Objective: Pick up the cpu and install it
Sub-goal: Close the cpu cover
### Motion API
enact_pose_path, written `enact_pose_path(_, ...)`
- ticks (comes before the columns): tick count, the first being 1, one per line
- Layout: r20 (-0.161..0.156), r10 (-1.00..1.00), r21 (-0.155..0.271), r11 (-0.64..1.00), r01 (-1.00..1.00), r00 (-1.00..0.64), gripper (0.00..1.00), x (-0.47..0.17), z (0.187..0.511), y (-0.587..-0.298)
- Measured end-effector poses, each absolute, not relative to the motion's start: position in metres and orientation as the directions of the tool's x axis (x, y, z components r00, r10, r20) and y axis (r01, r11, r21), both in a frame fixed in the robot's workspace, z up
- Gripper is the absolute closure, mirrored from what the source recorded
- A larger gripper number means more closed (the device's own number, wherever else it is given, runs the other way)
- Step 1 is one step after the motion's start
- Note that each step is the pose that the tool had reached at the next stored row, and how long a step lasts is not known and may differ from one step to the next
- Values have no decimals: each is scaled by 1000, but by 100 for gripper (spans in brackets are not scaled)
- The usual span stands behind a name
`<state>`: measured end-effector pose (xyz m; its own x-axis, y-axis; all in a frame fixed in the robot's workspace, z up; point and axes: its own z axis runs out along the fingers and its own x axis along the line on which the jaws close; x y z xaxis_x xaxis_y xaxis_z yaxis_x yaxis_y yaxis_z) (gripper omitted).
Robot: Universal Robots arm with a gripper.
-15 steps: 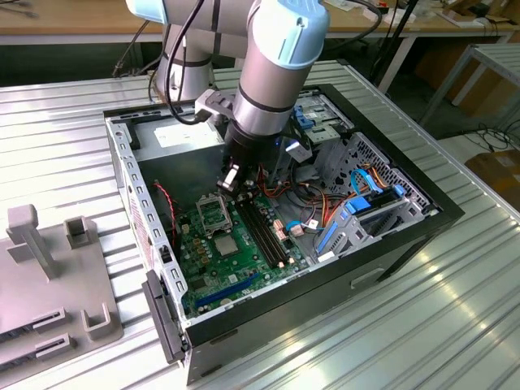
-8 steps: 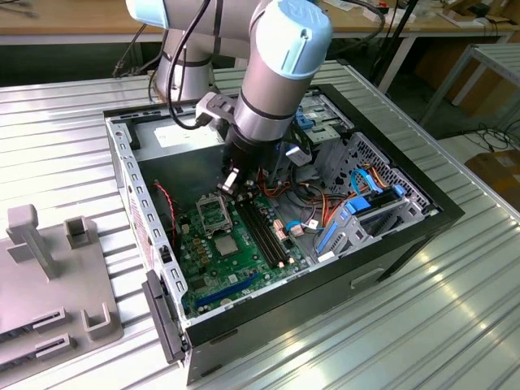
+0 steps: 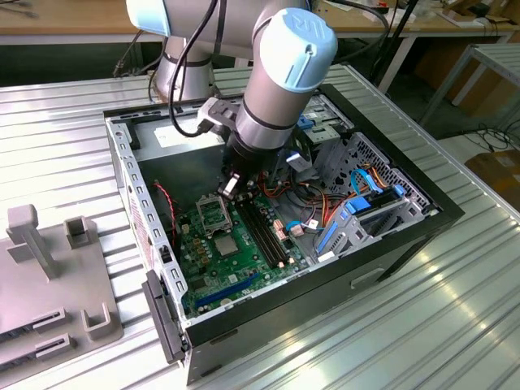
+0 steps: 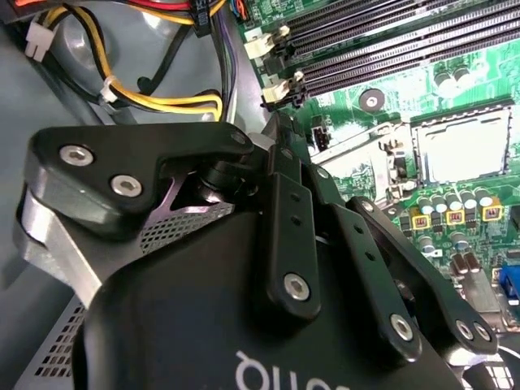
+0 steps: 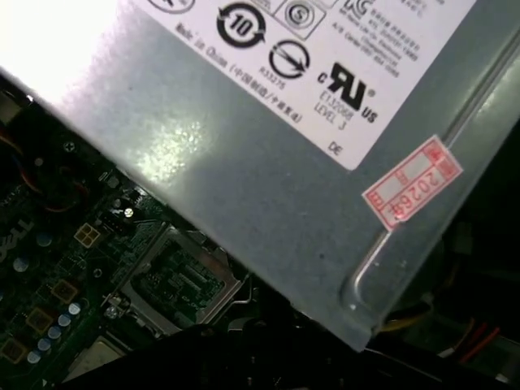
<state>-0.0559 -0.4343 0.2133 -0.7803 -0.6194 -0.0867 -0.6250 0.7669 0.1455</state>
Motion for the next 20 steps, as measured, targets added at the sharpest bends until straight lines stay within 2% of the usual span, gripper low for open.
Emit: enact_pose_path(20, -92, -619, 152, 766, -625, -780, 89, -59, 212, -435)
